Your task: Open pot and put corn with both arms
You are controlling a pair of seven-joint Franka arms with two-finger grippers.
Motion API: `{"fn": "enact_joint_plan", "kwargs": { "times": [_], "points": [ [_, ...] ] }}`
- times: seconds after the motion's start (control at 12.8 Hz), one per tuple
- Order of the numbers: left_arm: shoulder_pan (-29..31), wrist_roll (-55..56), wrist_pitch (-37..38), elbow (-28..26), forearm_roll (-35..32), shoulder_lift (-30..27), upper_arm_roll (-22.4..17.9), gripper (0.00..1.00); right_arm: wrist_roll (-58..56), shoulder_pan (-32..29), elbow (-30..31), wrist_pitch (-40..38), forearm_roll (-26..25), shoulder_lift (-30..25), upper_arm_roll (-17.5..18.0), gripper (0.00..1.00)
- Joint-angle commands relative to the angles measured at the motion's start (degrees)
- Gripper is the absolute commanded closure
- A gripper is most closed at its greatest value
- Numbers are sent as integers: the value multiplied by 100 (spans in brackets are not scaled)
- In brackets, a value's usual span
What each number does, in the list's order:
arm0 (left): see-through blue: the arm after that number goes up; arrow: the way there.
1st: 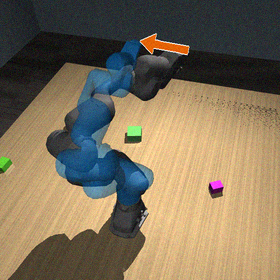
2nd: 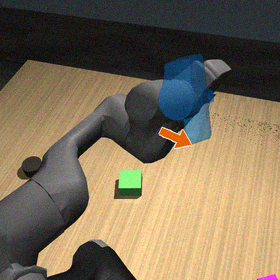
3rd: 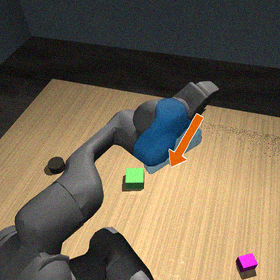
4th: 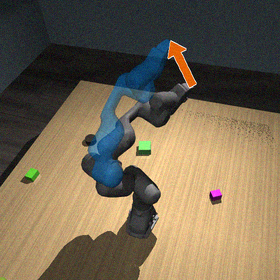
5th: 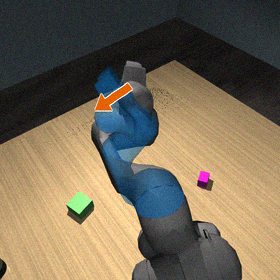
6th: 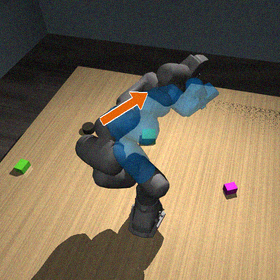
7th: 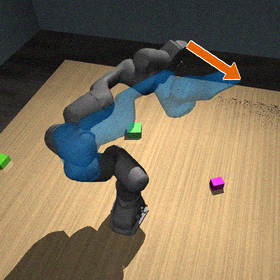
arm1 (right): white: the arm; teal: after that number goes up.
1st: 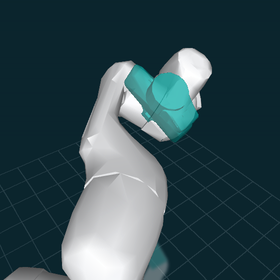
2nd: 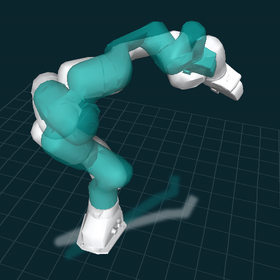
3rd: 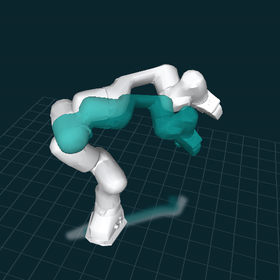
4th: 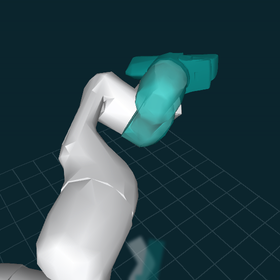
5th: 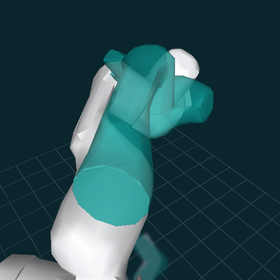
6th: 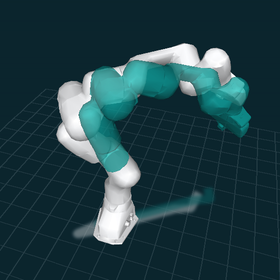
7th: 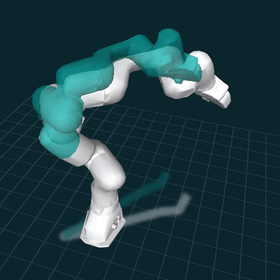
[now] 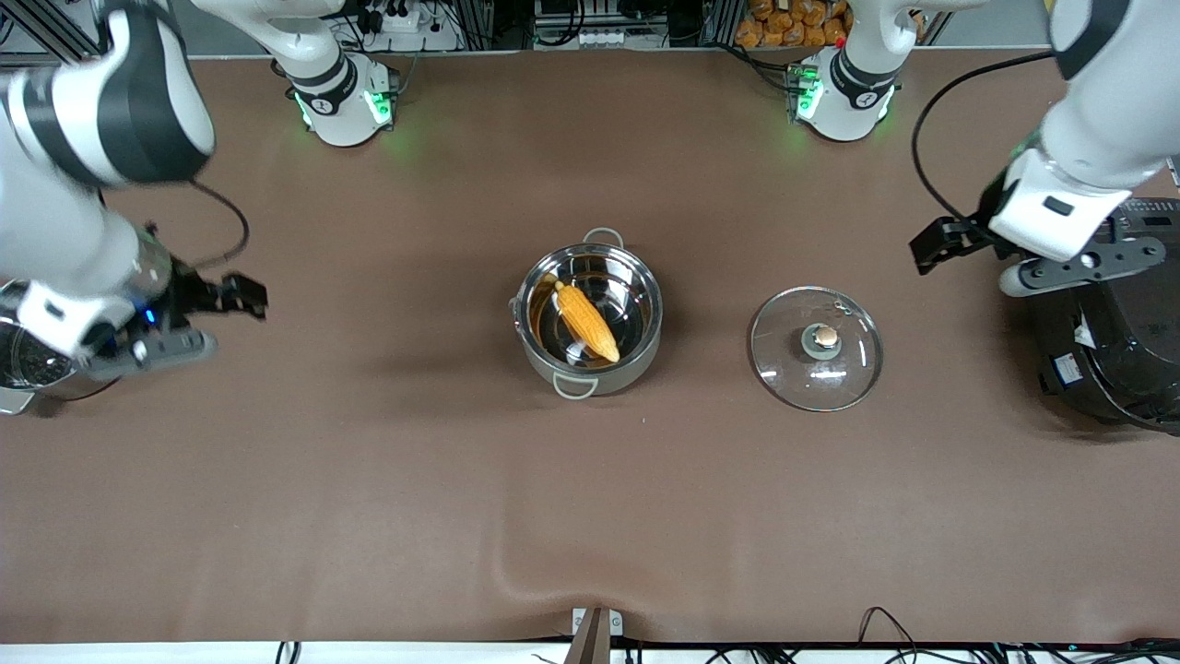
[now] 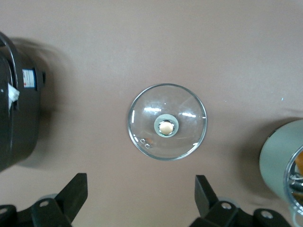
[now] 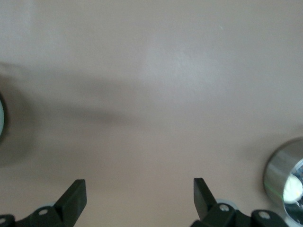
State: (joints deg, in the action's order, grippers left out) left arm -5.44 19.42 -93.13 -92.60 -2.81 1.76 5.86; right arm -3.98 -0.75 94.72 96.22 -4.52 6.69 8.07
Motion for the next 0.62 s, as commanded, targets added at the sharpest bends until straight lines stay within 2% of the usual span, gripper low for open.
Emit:
{"fn": "enact_joint_plan", "kwargs": {
  "times": [0.0,0.16,0.39,0.55],
  "points": [
    [411,-753,102,40,158,-106,82,0,-41,-12,470,-382,327,-659,-383,0],
    [535,-1019,180,23,167,-176,73,0,-77,-13,198,-909,452,-721,-639,0],
    [728,-1282,295,-4,167,-237,195,0,-138,-13,-400,-1412,452,-712,-754,0],
    [773,-1284,347,14,175,-299,240,0,-173,-39,-498,-1448,496,-730,-763,0]
  ]
}}
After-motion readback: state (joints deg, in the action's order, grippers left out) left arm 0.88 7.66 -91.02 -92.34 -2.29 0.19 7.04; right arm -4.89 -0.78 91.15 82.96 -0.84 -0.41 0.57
